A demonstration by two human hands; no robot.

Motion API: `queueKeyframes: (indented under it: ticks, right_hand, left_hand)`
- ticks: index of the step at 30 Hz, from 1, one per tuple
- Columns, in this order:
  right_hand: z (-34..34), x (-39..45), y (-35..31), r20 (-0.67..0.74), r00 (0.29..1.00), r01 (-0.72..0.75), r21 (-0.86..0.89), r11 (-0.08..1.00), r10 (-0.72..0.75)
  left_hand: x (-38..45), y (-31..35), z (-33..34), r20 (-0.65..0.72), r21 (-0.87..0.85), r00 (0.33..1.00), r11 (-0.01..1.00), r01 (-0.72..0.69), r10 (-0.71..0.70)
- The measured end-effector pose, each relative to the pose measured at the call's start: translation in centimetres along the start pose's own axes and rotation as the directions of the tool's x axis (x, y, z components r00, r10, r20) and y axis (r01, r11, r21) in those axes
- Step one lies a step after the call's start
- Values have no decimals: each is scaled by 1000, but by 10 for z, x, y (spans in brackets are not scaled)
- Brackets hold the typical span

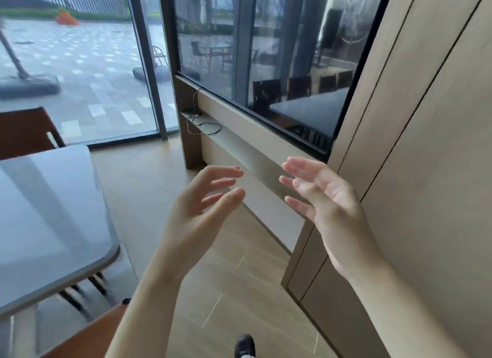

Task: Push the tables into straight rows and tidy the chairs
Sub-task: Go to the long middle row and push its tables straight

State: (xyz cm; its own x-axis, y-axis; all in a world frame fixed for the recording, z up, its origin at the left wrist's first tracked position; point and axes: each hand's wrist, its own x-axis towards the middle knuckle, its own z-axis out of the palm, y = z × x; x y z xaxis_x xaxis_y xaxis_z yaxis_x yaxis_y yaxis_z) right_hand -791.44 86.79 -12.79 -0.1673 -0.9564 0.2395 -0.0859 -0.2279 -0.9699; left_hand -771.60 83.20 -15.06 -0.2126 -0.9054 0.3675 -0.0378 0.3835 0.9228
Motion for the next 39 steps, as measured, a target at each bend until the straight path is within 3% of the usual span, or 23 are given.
queueKeyframes:
  ticks: [11,22,31,39]
  right_hand:
    - [86,251,37,342,939,10,-77,997,17]
    - [153,405,83,511,859,-51,1,999,43]
    - [237,557,106,747,660,40,62,997,-73]
    - [328,686,118,854,503,66,117,991,-134]
  left_hand:
    - [182,-77,-59,-252,182,967,983,16,31]
    - [303,-128,-122,-353,238,935,964,119,-28]
    - [419,-180,-171,-484,316,875,935,161,13]
    - [505,-217,-225,-686,337,727,899,279,32]
